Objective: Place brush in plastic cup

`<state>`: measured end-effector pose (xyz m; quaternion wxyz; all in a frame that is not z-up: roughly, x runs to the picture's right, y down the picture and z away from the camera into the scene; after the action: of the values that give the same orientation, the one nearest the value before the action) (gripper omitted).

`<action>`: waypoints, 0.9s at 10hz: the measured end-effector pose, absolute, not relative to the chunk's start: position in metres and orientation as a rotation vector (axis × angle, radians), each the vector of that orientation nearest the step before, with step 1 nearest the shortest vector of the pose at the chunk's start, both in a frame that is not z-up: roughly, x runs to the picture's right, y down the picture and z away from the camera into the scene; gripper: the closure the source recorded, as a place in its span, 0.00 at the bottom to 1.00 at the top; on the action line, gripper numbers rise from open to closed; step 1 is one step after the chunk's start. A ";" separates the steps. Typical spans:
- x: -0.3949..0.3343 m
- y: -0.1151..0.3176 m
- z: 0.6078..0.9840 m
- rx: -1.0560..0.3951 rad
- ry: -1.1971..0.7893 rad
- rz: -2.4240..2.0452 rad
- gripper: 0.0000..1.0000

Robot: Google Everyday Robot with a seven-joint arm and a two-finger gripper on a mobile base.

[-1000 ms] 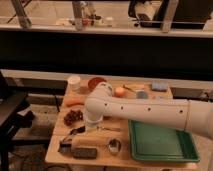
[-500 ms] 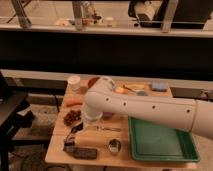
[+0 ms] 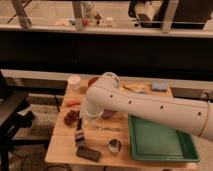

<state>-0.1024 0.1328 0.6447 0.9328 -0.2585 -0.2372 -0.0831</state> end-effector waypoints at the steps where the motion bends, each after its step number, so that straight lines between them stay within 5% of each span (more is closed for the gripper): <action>1: -0.103 0.131 0.641 -0.523 -0.495 -0.172 1.00; 9: -0.090 0.093 0.604 -0.373 -0.474 -0.188 1.00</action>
<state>-0.0900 0.0932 0.6045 0.9505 -0.1833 -0.2332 -0.0924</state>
